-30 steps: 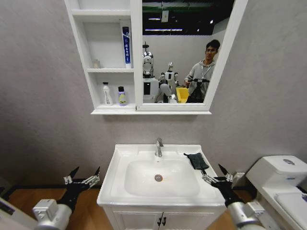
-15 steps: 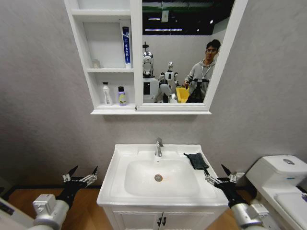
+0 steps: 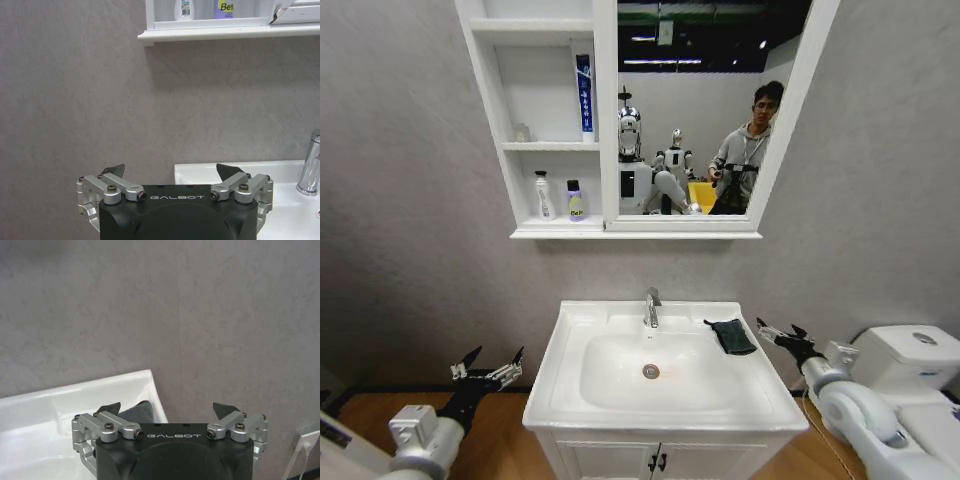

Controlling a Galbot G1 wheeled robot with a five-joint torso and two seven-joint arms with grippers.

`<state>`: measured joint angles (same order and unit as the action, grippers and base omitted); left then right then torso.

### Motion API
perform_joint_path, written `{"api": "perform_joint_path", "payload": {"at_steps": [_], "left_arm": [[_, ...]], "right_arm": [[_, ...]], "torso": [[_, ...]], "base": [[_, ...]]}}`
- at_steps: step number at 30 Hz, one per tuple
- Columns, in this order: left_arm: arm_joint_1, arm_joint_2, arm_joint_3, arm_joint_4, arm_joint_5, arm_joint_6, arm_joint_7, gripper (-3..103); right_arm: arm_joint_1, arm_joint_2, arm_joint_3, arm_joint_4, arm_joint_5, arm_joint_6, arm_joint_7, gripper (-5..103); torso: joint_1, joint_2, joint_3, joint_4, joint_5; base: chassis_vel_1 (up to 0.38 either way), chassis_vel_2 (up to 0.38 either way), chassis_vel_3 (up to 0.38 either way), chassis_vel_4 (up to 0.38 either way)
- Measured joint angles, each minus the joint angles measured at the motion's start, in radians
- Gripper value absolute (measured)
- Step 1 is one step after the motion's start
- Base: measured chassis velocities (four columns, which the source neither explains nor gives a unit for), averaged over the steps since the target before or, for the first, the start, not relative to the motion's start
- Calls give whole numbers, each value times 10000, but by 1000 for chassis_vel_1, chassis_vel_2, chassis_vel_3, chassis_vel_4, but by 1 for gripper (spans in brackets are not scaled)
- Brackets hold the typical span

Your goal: Move facial cleanser and shampoo from washbasin to cabinet, then wipe washbasin with towel.

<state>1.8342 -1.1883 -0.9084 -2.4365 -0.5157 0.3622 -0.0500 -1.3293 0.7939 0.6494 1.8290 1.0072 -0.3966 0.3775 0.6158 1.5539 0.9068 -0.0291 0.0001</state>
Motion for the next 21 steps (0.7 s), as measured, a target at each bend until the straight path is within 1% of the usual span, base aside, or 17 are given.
{"api": "perform_joint_path", "payload": {"at_steps": [1, 2, 4, 5, 8, 9, 12, 13, 15, 18, 21], "left_arm": [[0, 0, 1, 0, 0, 0, -1, 100], [0, 0, 1, 0, 0, 0, -1, 100], [-1, 1, 4, 0, -2, 0, -1, 100], [-1, 1, 4, 0, -2, 0, -1, 100], [-1, 2, 7, 0, -4, 0, -4, 100], [-1, 2, 7, 0, -4, 0, -4, 100], [-1, 2, 9, 0, -4, -2, -8, 100], [-1, 2, 9, 0, -4, -2, -8, 100], [-1, 2, 9, -1, -4, -4, -9, 100], [-1, 2, 10, -1, -5, -5, -9, 100], [-1, 1, 10, -1, -4, -5, -11, 100]], "right_arm": [[347, -128, -352, -349, 8, -38, -155, 100], [347, -128, -352, -349, 8, -38, -155, 100], [1277, -206, -1161, -1073, 24, -44, -425, 100], [1277, -206, -1161, -1073, 24, -44, -425, 100], [2494, -88, -2188, -1910, 136, -143, -421, 100], [2494, -88, -2188, -1910, 136, -143, -421, 100], [3410, 91, -3144, -2855, 145, -151, -461, 100], [3410, 91, -3144, -2855, 145, -151, -461, 100], [3801, 226, -3669, -3362, 115, -145, -481, 100], [4016, 424, -3883, -3705, -101, -119, -523, 100], [4060, 468, -3951, -3776, -121, -122, -532, 100]], "torso": [[0, 0, 0, 0, -1], [0, 0, 0, 0, -1], [1, 0, 1, -1, 0], [1, 0, 1, -1, 0], [1, 0, -1, 2, -3], [1, 0, -1, 2, -3], [0, 0, -1, 2, -2], [0, 0, -1, 2, -2], [0, -1, 0, 3, -1], [-1, 0, -1, -1, -1], [-1, 0, -1, 1, -1]], "base": [[0, 0, 0, 0], [0, 0, 0, 0], [0, 0, 0, 0], [0, 0, 0, 0], [0, 0, 0, 0], [0, 0, 0, 0], [0, 0, 0, 0], [0, 0, 0, 0], [0, 0, 0, 0], [0, 0, 0, 0], [0, 0, 0, 0]]}}
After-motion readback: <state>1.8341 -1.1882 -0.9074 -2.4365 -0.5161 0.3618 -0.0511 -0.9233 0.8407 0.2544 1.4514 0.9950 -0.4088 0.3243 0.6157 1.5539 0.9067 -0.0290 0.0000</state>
